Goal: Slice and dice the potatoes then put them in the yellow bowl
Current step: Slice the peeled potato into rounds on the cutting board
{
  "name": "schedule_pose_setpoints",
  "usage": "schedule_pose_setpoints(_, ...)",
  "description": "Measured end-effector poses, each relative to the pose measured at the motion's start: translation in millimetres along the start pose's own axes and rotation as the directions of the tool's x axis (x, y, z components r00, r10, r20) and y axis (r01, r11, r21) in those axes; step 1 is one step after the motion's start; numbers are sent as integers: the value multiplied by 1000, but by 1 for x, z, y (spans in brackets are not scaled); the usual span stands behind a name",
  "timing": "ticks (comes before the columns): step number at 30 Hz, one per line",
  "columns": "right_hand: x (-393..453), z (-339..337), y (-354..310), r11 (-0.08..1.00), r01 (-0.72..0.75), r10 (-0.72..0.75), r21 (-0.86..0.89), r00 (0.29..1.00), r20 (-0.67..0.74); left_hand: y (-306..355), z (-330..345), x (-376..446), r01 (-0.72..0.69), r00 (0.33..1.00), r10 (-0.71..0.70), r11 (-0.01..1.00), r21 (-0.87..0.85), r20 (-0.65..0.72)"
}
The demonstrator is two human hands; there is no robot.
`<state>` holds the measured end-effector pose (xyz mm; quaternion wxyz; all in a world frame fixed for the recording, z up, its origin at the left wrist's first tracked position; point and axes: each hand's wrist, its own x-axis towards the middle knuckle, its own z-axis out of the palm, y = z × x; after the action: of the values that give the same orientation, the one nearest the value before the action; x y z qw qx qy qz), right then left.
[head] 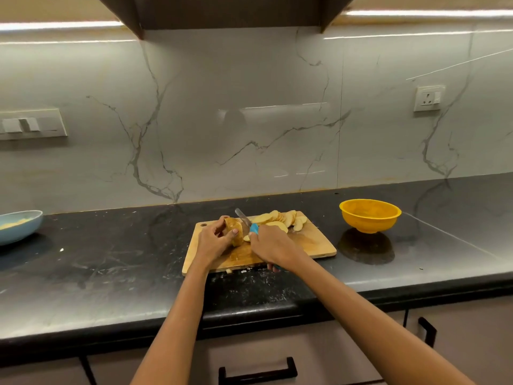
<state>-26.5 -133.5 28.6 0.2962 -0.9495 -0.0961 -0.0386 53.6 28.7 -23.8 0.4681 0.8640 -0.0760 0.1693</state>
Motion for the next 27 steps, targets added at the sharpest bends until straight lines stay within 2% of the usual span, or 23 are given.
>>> schedule_pose_setpoints(2, 3, 4, -1, 1000, -16, 16, 8, 1000, 12, -14, 3, 8, 2, 1000, -2, 1000, -12, 6)
schedule_pose_setpoints(10, 4, 2, -7, 998, -52, 48, 47, 996, 78, 12, 3, -6, -55, 998, 54, 998, -40, -26)
schedule_pose_setpoints(16, 36, 20, -9, 997, -25, 26, -67, 1000, 16, 16, 4, -7, -83, 996, 82, 996, -20, -38)
schedule_pose_setpoints(22, 24, 31, 5, 988, -28, 24, -153, 999, -26, 14, 5, -6, -91, 994, 89, 995, -41, -57)
schedule_pose_setpoints(27, 36, 26, -5, 976, -13, 18, -219, 1000, 21, 10, 8, -3, -84, 994, 83, 996, -8, -72)
